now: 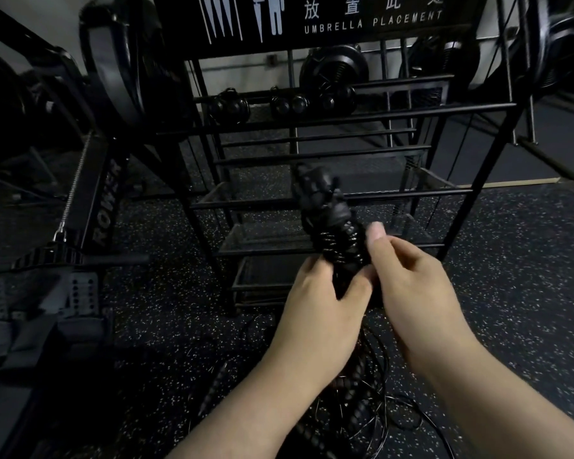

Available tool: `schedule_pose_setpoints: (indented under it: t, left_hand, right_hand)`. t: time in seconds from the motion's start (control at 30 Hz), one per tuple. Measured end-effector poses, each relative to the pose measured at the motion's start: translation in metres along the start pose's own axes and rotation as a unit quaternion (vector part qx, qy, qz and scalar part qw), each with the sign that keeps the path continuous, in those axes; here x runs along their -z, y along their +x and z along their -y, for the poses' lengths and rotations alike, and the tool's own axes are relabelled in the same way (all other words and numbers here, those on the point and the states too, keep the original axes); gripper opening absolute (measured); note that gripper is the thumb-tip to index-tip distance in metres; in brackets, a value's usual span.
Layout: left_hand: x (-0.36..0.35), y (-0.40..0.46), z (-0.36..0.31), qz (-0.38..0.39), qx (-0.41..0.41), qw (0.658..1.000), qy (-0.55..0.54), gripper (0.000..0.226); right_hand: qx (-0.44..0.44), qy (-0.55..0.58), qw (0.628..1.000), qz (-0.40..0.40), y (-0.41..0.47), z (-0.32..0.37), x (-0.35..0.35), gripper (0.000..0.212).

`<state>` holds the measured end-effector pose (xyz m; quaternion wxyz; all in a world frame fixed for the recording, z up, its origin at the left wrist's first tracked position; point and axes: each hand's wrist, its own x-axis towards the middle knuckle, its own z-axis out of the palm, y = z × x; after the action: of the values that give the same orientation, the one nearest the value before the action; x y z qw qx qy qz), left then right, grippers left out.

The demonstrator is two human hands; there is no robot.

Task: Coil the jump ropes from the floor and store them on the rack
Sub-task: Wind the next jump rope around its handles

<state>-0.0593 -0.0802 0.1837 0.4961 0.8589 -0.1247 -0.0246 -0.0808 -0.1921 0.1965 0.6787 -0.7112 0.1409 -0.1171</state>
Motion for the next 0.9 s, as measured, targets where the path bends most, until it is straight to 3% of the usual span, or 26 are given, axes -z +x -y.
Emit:
schedule_pose_setpoints:
  t: [0.1,0.17,0.27,0.43,0.57,0.73,0.9]
  left_hand:
    - [0.010,0.004,0.002,0.004,-0.053,0.993,0.104,0.044]
    - [0.016,0.004,0.002,0.014,-0.088,0.985,0.145,0.051]
    - [0.025,0.005,0.004,0.061,-0.147,0.974,0.163,0.066]
    - [0.040,0.016,0.013,0.076,-0.191,0.973,0.106,0.053]
    - [0.050,0.020,0.011,0.075,-0.201,0.972,0.094,0.046]
    - [0.065,0.025,0.010,0.132,-0.210,0.957,0.153,0.048]
    - [0.068,0.023,0.009,0.125,-0.243,0.938,0.213,0.044]
  right_hand:
    - [-0.018,0.006,0.998,0.053,0.002,-0.002,0.001,0.026]
    - [-0.059,0.070,0.994,0.064,0.003,-0.007,0.000,0.017]
    - [-0.144,0.228,0.959,0.092,0.006,-0.010,-0.002,0.040]
    - [-0.147,0.314,0.929,0.132,0.006,-0.010,-0.002,0.049]
    - [-0.136,0.316,0.928,0.147,0.007,-0.008,-0.002,0.050]
    - [-0.143,0.257,0.941,0.170,0.006,-0.009,-0.003,0.052]
    - [-0.138,0.276,0.931,0.195,0.003,-0.006,-0.004,0.051]
